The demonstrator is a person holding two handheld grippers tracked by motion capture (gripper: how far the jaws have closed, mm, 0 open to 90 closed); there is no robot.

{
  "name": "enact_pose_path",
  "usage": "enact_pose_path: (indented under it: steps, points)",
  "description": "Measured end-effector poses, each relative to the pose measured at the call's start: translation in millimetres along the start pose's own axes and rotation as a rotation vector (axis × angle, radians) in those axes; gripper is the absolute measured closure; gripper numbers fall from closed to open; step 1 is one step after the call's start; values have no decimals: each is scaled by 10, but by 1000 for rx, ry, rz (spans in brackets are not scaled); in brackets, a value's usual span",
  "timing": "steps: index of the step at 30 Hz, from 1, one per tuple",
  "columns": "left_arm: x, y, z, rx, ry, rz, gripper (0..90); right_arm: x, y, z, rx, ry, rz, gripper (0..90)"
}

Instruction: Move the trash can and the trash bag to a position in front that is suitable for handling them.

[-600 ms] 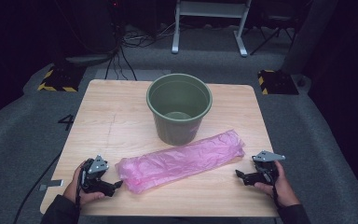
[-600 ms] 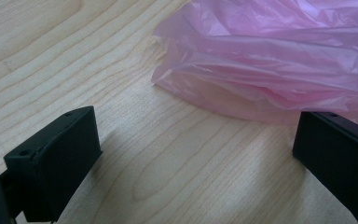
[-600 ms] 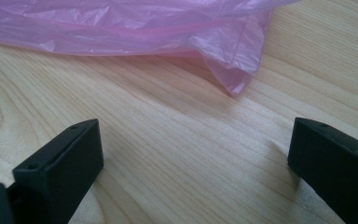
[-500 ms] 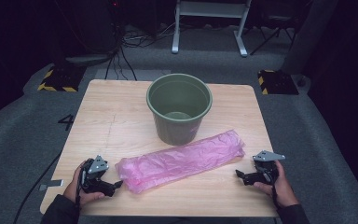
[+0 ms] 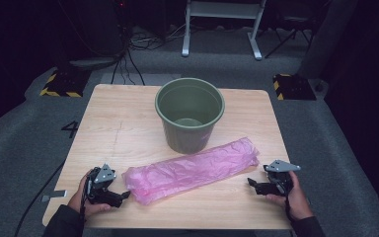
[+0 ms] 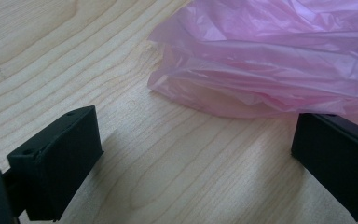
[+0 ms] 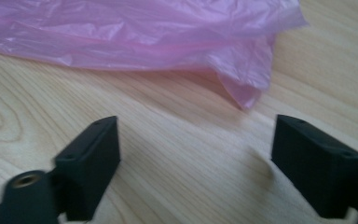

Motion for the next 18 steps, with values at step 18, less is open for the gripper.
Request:
enact_pose_path:
  steps: [18]
  points:
    - [-4,5,3,-2,-3,1,20,41,484,141,-126,-65,-95,210]
Point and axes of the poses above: each handheld gripper's, and its own axes: z roughly forward along the jaws, y roughly out of its top, x roughly to its left, the point moved 5 cm from there along z, roughly forward along the jaws, and after that the axes turned 14 degrees about y, right-handed, at the moved point
